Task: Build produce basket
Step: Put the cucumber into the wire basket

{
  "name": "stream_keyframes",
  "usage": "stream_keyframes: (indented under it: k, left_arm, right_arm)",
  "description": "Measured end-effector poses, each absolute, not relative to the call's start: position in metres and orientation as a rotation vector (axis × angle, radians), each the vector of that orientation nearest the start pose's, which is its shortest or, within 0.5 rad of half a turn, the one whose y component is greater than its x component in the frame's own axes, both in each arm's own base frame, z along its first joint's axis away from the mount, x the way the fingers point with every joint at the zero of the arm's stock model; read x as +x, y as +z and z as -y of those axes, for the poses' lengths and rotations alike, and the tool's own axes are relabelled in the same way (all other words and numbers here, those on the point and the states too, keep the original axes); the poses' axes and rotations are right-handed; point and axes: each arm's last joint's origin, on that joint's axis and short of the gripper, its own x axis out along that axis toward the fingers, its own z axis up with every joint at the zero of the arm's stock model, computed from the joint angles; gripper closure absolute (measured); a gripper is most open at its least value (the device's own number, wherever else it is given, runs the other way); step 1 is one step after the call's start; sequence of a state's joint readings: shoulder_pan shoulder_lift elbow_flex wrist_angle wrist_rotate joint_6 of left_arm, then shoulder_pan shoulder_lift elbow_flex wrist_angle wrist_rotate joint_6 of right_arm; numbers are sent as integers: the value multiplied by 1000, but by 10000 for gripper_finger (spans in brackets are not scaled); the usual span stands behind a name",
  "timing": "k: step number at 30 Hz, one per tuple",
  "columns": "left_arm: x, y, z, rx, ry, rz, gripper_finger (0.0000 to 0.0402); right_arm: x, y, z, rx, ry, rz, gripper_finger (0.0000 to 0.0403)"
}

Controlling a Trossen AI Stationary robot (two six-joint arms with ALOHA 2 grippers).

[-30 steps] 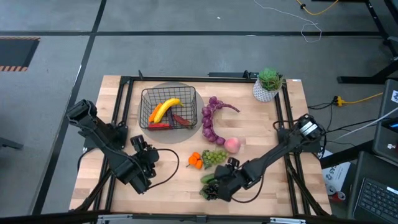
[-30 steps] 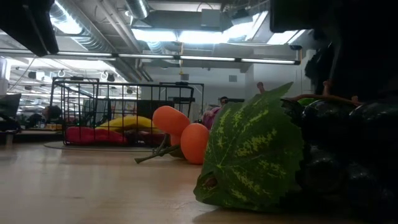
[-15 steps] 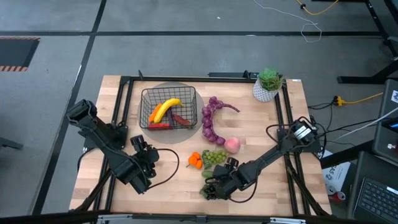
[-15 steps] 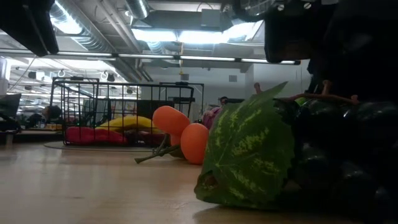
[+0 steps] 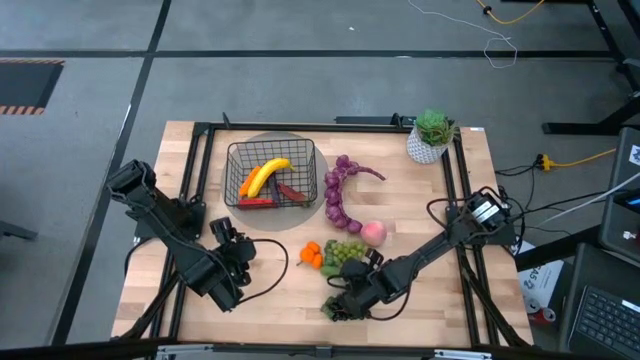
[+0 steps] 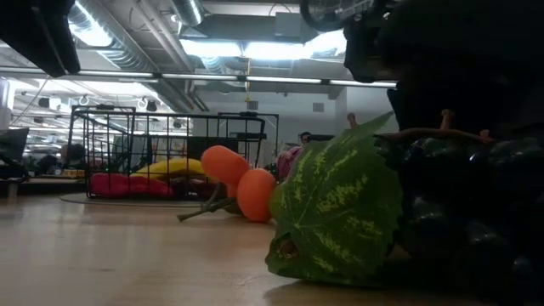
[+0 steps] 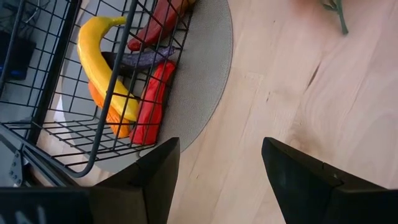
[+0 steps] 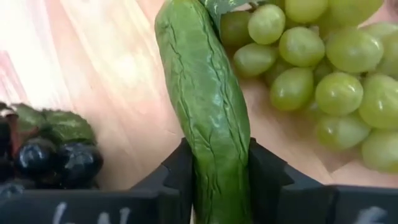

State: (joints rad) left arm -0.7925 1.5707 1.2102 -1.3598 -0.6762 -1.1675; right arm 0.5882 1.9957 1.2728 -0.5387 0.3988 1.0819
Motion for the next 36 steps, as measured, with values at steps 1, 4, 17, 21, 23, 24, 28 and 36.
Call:
stream_keyframes:
  k: [1,4,17,21,23,24,28,36]
  left_arm:
    - [193,248,170,138,592,-1043,177]
    - [193,248,170,138,592,-1043,177]
    - [193,248,170,138,592,-1043,177]
    - [193,248,170,138,592,-1043,177]
    - [193,248,170,138,592,-1043,177]
    - [193,248,170,138,592,-1043,177]
    - [193,248,170,136,592,-1042,177]
    - [192,254,168,228,604,-927,177]
  right_arm:
    - [323,137,-202,386,-438,-1023,308]
    - [323,138,-203,441,-468,-1014,308]
    - [351,202,-194,281,-605,-858,305]
    - [363,226,-187,184,-661,-729,304]
    - [368,237,-182,131,-680,-689,303]
    - [371,242,-180,113,-687,-671,303]
    - [381,258,-166,65,-720,-634,302]
    - [399,271,-131,-17,-735,-676,301]
